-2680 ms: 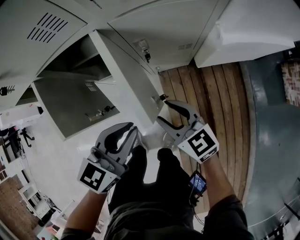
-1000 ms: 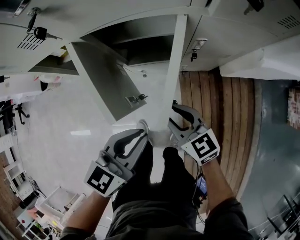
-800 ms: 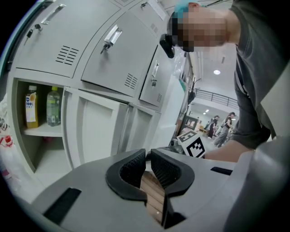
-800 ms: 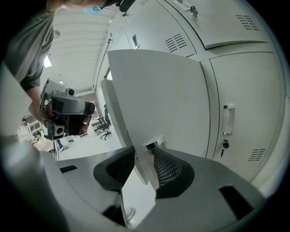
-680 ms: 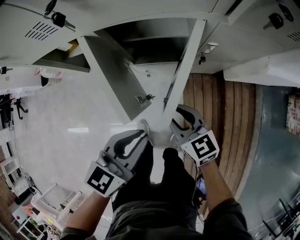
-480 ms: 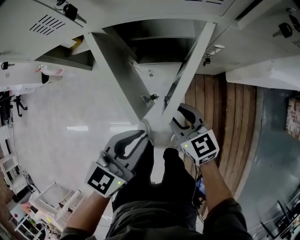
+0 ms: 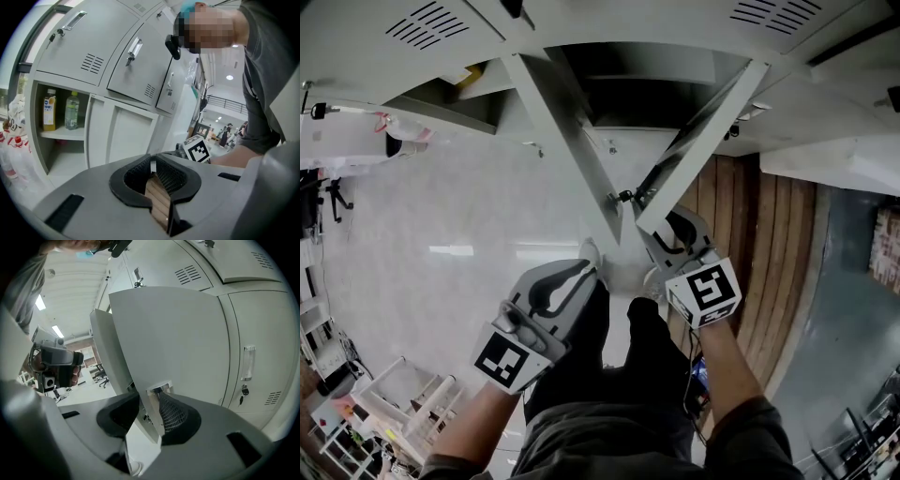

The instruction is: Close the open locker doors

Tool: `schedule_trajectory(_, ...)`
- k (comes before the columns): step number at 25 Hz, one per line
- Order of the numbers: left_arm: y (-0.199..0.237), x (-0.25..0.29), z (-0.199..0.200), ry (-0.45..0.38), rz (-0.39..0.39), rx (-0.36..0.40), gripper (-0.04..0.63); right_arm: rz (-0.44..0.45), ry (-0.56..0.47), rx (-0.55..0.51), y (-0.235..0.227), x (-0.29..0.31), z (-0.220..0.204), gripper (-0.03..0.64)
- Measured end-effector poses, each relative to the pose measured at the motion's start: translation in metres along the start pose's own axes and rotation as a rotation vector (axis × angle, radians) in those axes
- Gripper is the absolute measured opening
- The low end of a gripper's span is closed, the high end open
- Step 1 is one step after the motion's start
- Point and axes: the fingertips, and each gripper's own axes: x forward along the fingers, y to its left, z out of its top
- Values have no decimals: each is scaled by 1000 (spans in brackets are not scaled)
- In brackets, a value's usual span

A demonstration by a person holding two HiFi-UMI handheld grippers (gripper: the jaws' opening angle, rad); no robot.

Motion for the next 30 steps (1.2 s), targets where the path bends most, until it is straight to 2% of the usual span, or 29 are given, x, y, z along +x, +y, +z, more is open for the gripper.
schedule_trajectory(19, 22, -19, -2, -12, 12, -22, 41, -29, 13, 10, 2, 10, 1, 132)
schedule_trajectory(30, 38, -31, 1, -21, 31, -33, 41, -58, 17, 8, 4, 37, 11, 130)
